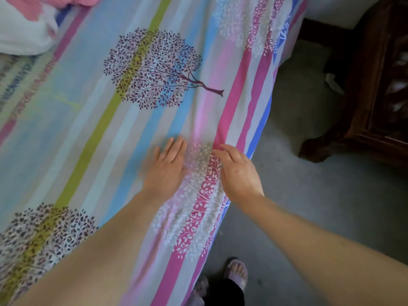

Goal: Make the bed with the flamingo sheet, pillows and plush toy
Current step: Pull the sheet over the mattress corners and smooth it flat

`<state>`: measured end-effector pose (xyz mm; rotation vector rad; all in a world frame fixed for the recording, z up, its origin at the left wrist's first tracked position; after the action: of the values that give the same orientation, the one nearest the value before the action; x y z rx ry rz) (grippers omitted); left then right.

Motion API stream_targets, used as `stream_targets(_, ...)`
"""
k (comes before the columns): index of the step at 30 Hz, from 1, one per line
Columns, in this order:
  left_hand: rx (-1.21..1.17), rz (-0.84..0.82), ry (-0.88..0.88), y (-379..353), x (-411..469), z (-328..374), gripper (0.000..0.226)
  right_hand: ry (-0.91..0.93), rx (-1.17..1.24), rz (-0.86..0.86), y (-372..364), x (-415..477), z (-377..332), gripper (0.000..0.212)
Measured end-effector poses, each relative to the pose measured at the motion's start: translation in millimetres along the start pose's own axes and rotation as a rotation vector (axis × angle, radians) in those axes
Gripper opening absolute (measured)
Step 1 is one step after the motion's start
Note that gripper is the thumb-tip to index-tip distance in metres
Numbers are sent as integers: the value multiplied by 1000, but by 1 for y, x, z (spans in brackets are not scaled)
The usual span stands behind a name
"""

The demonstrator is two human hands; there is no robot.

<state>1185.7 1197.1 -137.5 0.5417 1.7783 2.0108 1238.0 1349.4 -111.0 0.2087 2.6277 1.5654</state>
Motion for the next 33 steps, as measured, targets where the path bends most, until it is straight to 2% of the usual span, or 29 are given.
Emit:
stream_targets(3,16,-35,135,-8,9,-39,77,74,31,-62,-10,23,-12,52)
stream_targets(6,18,-52,134,-13,25,-56,86,94,71,-76,-22,48,-26,53)
stream_targets(10,30,18,160,-11,61,-69,73,214,57,-84,-42,80,-47,55)
stream_targets(14,88,29,141,-15,113,-67,69,349,-171,-216,-64,118,-30,56)
stream_targets(16,103,32,52,-19,134,-52,66,383,-297,-168,-61,136,-13,58)
stream_targets(21,107,75,-31,-27,183,-18,66,104,-361,-63,-33,180,59,63)
stream_targets(23,109,70,-79,-29,193,6,66,69,-368,-29,-24,181,71,61)
stream_targets(25,107,52,-178,-36,202,37,66,40,-268,-12,-14,182,80,60)
stream_targets(28,71,41,-390,-43,212,80,65,-28,-93,179,18,193,103,48)
stream_targets(31,-10,40,-484,-36,222,96,63,-337,76,350,52,215,140,40)
stream_targets(33,-108,111,-457,-23,231,92,57,-601,197,339,52,225,161,43)
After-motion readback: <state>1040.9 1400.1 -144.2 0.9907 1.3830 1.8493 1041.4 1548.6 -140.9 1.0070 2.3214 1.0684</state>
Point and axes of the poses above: each hand's wrist, its own x-axis towards the middle knuckle, its own y-axis out of the back of the hand, z = x × y, the point moved 9 cm from there along x, towards the middle knuckle, and after that the axes turned 12 degrees about z, right-handed, at the moved point
